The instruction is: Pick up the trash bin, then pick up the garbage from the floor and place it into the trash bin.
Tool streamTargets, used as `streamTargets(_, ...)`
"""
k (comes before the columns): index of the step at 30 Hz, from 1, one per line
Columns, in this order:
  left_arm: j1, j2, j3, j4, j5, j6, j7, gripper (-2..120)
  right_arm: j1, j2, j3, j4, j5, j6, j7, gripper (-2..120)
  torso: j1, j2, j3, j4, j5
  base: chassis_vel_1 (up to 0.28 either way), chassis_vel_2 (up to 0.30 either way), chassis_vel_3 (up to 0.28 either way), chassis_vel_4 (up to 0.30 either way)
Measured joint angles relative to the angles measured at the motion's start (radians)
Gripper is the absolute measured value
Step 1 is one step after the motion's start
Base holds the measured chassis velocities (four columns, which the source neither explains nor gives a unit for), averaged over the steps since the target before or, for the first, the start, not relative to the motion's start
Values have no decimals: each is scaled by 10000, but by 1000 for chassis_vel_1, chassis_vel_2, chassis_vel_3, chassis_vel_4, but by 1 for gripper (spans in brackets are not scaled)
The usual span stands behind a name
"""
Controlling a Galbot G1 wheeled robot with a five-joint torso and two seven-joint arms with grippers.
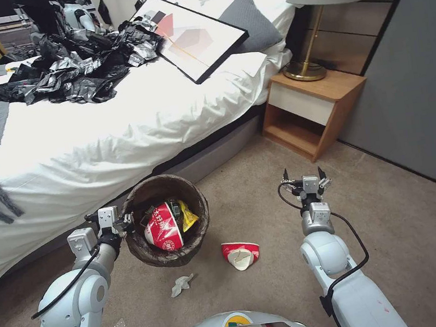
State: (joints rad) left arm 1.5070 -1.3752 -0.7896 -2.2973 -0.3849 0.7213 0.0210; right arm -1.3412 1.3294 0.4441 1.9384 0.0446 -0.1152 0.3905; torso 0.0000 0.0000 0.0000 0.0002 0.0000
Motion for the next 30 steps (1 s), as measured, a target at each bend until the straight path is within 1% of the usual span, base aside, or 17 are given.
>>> streamTargets(5,-1,6,2,12,100,-87,62,0,13,-132,-18,230,42,-654,-43,100,0,0,0,0,0,0,0,0,0)
streamTargets(8,2,18,2,20,145,-88,73,0,273,-540,-106,556,521,-1684,-181,100,0,0,0,-6,1,0,0,0,0)
streamTargets(9,2,18,2,20,145,-88,73,0,273,-540,-106,556,521,-1684,-181,100,0,0,0,-6,1,0,0,0,0)
streamTargets(11,21,19,-1,21,180,-59,53,0,810,-1280,-448,855,1933,-3396,-26,100,0,0,0,-5,1,0,0,0,0)
streamTargets(12,21,19,-1,21,180,-59,53,0,810,-1280,-448,855,1933,-3396,-26,100,0,0,0,-5,1,0,0,0,0)
streamTargets(13,52,4,-16,23,237,-33,43,0,1690,-2557,-1076,891,3809,-5441,91,100,0,0,1,2,2,0,0,0,0)
streamTargets(14,58,-7,-26,23,250,-24,41,0,2066,-2990,-1368,870,4547,-5945,87,100,0,0,1,-1,1,0,0,0,0)
streamTargets(15,58,-7,-26,23,250,-24,41,0,2066,-2990,-1368,870,4547,-5945,87,100,0,0,1,-1,1,0,0,0,0)
streamTargets(16,65,-25,-37,23,256,-18,43,0,2592,-3466,-1833,676,5533,-6218,19,100,0,0,0,-1,-2,0,0,0,0)
streamTargets(17,72,-46,-71,22,264,-18,42,0,3166,-3910,-2430,123,6213,-6370,-438,100,0,0,1,0,2,0,0,0,0)
streamTargets(19,73,-55,-87,22,268,-18,40,0,3377,-4018,-2662,-163,6278,-6375,-634,100,0,0,1,0,1,0,0,0,0)
streamTargets(20,75,-79,-106,31,273,-18,40,0,3727,-4121,-3084,-669,6458,-6374,-966,100,0,0,0,-1,1,0,0,0,0)
streamTargets(24,68,-128,-118,112,295,-27,52,0,4269,-3963,-4023,-1789,6936,-6348,-1185,100,0,0,1,-3,1,0,0,0,0)
streamTargets(25,55,-136,-118,163,320,-30,53,0,4458,-3793,-4548,-2359,6894,-6321,-1252,100,0,0,1,-1,2,0,0,0,0)
streamTargets(26,55,-136,-118,163,320,-30,53,0,4458,-3793,-4548,-2359,6894,-6321,-1252,100,0,0,1,-1,2,0,0,0,0)
streamTargets(28,12,-138,-78,229,341,-35,59,0,4671,-3543,-5338,-3237,6506,-6291,-1325,100,0,0,1,-1,1,0,0,0,0)
streamTargets(30,2,-140,-69,235,342,-36,64,0,4710,-3462,-5522,-3490,6336,-6284,-1347,100,0,0,1,-1,1,0,0,0,0)
